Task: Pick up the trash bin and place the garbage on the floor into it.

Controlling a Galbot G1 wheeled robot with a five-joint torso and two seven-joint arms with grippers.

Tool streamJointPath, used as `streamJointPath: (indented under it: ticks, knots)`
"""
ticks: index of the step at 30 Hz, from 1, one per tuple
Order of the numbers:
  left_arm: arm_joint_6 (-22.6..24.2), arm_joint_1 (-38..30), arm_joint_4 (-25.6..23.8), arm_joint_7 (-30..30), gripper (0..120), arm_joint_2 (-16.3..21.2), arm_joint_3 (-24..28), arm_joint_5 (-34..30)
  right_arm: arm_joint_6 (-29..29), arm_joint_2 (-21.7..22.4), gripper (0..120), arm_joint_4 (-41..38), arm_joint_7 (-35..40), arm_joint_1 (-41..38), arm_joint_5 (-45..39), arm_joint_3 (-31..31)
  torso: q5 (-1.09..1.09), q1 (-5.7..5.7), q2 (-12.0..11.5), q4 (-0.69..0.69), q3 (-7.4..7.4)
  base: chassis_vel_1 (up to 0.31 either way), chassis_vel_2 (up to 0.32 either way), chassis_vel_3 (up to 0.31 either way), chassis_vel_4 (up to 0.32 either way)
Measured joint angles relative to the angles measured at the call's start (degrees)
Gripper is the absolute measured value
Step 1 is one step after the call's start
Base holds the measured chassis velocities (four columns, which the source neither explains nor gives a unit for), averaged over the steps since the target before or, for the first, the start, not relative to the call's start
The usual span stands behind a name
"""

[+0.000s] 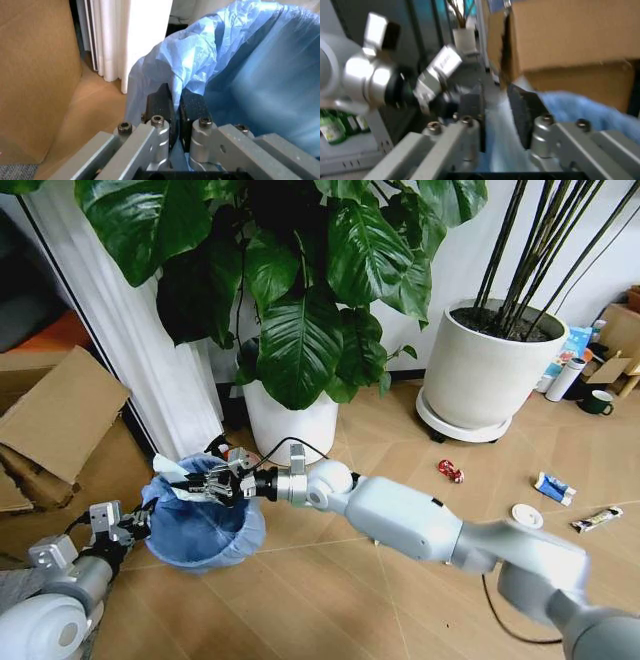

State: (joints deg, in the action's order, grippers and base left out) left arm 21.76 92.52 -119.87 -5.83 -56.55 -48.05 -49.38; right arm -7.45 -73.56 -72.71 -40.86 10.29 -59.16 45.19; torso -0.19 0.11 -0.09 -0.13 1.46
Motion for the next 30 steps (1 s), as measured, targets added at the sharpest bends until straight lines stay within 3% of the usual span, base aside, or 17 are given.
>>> streamJointPath:
  ticks: [10,15,18,19,22,28,30]
  knots:
    - [0.03,-0.22,0.3,-0.12,0,0.27,-0.32,-0.31,1.53,2.0,56,-1.01,1.12,-2.02,-0.95,1.88,0.01,0.0,0.0,0.0,0.0,0.0,0.0,0.0,0.0]
    - [0.13,-0.58,0.62,-0.49,0,0.25,-0.64,-0.81,1.57,2.42,75,-2.86,3.1,-1.38,-1.83,-1.16,0.01,0.0,0.0,0.0,0.0,0.0,0.0,0.0,0.0]
    - [0.3,-0.56,0.72,-0.91,0,0.21,-0.94,-0.99,2.81,4.73,90,-6.73,12.58,1.72,-3.27,-5.31,0.02,0.0,0.0,0.03,-0.01,0.0,0.0,0.0,0.0]
    - [0.3,-0.56,0.72,-0.91,0,0.21,-0.94,-0.99,2.81,4.73,90,-6.73,12.58,1.72,-3.27,-5.31,0.02,0.0,0.0,0.03,-0.01,0.0,0.0,0.0,0.0]
    - [0.3,-0.15,1.14,-0.96,0,-0.44,-1.87,-0.74,4.15,9.67,99,-10.91,27.26,8.46,-3.5,-8.74,0.02,0.0,0.0,-0.02,0.0,0.0,0.0,0.0,0.0]
    - [0.29,-0.18,1.88,-0.9,0,-0.79,-2.63,-0.68,7.36,15.15,100,-13.49,38.33,18.31,0.27,-15.11,0.05,0.0,0.0,-0.01,0.0,0.0,0.0,0.0,0.0]
    - [0.26,-0.46,2.21,-0.87,0,-0.77,-2.63,-0.68,9.42,17.5,100,-15.68,44.6,23.65,3.07,-19.95,0.02,0.0,0.0,-0.02,-0.01,0.0,0.0,0.0,0.0]
